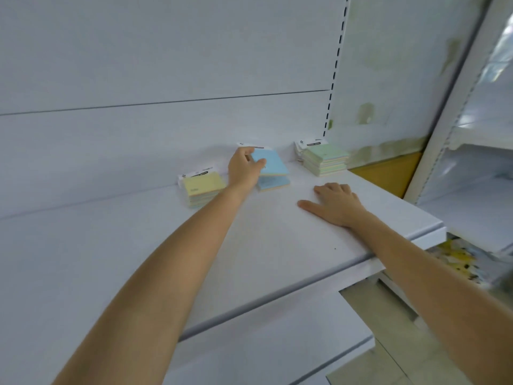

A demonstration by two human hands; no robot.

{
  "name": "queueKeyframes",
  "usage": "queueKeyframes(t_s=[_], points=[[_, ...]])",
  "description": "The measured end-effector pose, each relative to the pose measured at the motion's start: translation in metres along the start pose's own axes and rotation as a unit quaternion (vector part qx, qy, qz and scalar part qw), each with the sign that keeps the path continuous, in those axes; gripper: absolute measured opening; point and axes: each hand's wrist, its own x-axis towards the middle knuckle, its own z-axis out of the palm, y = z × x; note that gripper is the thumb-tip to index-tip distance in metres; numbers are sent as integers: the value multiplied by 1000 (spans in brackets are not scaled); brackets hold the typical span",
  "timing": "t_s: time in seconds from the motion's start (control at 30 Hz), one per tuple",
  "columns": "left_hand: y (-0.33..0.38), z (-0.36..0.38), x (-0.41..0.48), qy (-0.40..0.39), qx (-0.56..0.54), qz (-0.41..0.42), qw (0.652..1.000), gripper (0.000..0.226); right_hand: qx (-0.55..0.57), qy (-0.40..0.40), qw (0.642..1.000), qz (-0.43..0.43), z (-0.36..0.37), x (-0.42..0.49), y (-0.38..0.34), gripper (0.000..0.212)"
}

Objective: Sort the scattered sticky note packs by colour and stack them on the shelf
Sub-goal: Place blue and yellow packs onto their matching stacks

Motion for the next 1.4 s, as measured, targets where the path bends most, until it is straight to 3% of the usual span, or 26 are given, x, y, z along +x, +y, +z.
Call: queueKeyframes(t_s=[0.17,0.27,0.67,0.9,1.1,1.23,1.4], points=[[-22,17,-1,-26,180,52,982,42,-5,12,1000,-3,0,3,2,72],[-31,21,-3,-43,266,35,962,38,-9,17,1000,-3,1,5,3,72],[-31,24,-8,-80,363,81,925,43,-2,24,1000,-11,3,5,4,72],[-15,12,-25,-57,438,194,876,45,-51,24,998,-30,-5,4,-1,69],[7,-44,-47,-25,524,228,820,43,-12,109,982,-153,-14,-25,-63,47],[5,-114,-68,2,538,189,822,44,-4,92,957,-274,1,-58,-132,44],[-12,-239,-115,26,559,135,818,45,29,37,934,-354,32,-102,-242,45]])
